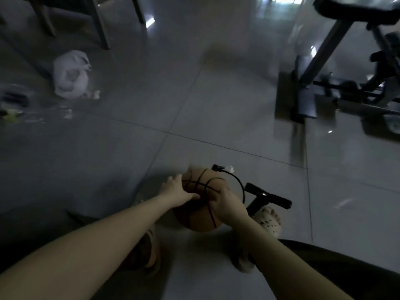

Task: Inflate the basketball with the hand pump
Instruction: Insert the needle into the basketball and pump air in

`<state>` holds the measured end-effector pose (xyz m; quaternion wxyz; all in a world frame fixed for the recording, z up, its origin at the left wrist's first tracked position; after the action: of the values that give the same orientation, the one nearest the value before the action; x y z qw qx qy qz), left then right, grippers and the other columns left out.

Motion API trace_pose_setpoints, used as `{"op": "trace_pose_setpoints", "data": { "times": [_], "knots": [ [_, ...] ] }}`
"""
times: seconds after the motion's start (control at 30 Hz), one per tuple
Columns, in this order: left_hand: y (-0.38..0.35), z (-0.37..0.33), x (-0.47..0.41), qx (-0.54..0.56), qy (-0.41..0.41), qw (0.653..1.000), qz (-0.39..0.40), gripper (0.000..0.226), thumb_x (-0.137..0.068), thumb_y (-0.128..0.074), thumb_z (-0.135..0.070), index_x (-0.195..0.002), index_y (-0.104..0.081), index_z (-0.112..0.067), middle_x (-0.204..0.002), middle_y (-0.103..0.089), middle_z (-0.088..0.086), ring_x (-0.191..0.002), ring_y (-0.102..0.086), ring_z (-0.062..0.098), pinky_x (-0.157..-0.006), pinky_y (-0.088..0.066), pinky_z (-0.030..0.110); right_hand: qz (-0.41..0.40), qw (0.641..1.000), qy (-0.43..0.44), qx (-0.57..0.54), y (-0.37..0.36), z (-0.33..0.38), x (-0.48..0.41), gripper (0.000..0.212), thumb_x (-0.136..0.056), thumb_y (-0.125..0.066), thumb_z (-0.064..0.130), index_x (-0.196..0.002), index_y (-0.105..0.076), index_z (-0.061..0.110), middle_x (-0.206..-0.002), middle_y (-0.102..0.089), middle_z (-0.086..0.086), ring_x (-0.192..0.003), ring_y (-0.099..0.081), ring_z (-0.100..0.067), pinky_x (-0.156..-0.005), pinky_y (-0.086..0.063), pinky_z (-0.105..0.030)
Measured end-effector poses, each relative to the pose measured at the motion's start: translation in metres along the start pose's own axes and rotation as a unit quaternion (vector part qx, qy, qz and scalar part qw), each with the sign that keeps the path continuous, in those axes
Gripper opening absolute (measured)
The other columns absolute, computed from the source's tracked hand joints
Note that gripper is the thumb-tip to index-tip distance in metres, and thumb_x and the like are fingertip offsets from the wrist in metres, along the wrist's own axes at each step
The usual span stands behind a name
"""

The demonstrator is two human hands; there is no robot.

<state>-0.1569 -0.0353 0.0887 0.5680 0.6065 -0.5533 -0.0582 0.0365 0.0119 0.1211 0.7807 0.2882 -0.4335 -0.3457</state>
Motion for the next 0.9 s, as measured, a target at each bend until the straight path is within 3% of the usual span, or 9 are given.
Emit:
{"op": "trace_pose_setpoints", "data": {
  "times": [0.1,0.17,0.3,0.5,0.6,0.73,0.9],
  "knots": [
    [-0.03,0.016,-0.021,0.071,0.006,0.997,0.025,0.131,-0.047,-0.07,-0.089,-0.156,-0.022,-0.034,-0.155,-0.038,0.006,-0.139,-0.042,0.033,-0.109,-0.043,0.051,0.058,0.989,-0.094,-0.097,-0.035,-0.027,-0.031,0.08,-0.088,-0.066,0.041,-0.15,-0.025,0.011,-0.139,-0.05,-0.014,-0.119,-0.056,-0.031,-0.094,-0.052,-0.042],
    [-0.036,0.015,-0.022,0.092,-0.001,0.996,0.021,0.128,-0.052,-0.072,-0.085,-0.157,-0.022,-0.032,-0.153,-0.042,0.005,-0.138,-0.043,0.031,-0.109,-0.044,0.048,0.043,0.984,-0.117,-0.124,-0.042,-0.038,-0.047,0.092,-0.085,-0.07,0.044,-0.154,-0.019,0.012,-0.143,-0.05,-0.013,-0.125,-0.054,-0.032,-0.099,-0.05,-0.044],
    [-0.04,0.009,-0.021,0.089,0.008,0.996,0.003,0.12,-0.071,-0.075,-0.07,-0.161,-0.012,-0.022,-0.156,-0.035,0.012,-0.142,-0.037,0.034,-0.113,-0.039,0.045,0.019,0.991,-0.114,-0.059,-0.04,-0.043,-0.06,0.077,-0.087,-0.07,0.044,-0.146,-0.033,0.011,-0.133,-0.057,-0.01,-0.117,-0.058,-0.03,-0.085,-0.051,-0.038],
    [-0.046,0.001,-0.014,0.078,0.019,0.997,-0.004,0.113,-0.079,-0.074,-0.061,-0.161,-0.007,-0.023,-0.156,-0.033,0.014,-0.14,-0.039,0.036,-0.109,-0.04,0.044,-0.009,0.991,-0.13,-0.006,-0.044,-0.045,-0.05,0.059,-0.09,-0.066,0.044,-0.133,-0.038,0.014,-0.112,-0.063,-0.007,-0.092,-0.064,-0.027,-0.057,-0.041,-0.031],
    [-0.045,-0.001,-0.015,0.07,0.016,0.997,0.004,0.114,-0.079,-0.074,-0.061,-0.161,-0.006,-0.022,-0.156,-0.033,0.015,-0.139,-0.04,0.036,-0.109,-0.039,0.044,-0.004,0.991,-0.134,-0.016,-0.042,-0.045,-0.053,0.052,-0.09,-0.067,0.043,-0.126,-0.041,0.015,-0.109,-0.063,-0.007,-0.083,-0.057,-0.023,-0.059,-0.043,-0.032],
    [-0.038,0.004,-0.016,0.071,0.009,0.997,0.015,0.119,-0.074,-0.076,-0.065,-0.161,-0.009,-0.019,-0.156,-0.035,0.014,-0.141,-0.038,0.036,-0.112,-0.039,0.045,0.021,0.995,-0.101,-0.016,-0.04,-0.038,-0.056,0.057,-0.088,-0.069,0.042,-0.129,-0.042,0.012,-0.107,-0.061,-0.004,-0.089,-0.06,-0.022,-0.071,-0.053,-0.035],
    [-0.05,0.005,0.0,0.07,0.012,0.997,-0.007,0.114,-0.078,-0.075,-0.06,-0.161,-0.007,-0.022,-0.156,-0.033,0.015,-0.14,-0.039,0.037,-0.111,-0.038,0.045,-0.012,0.993,-0.12,-0.012,-0.053,-0.047,-0.043,0.076,-0.089,-0.067,0.042,-0.145,-0.028,0.01,-0.112,-0.065,-0.009,-0.092,-0.067,-0.025,-0.062,-0.052,-0.033]
  ]
}}
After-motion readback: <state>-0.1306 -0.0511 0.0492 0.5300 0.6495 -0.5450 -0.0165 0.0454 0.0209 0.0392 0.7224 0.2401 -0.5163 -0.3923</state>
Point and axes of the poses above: each hand's wrist, its own x-axis away from the middle knuckle, its own y-axis out of the back of the hand, z = x × y, the point moved 9 cm from there along -x, towards the middle knuckle
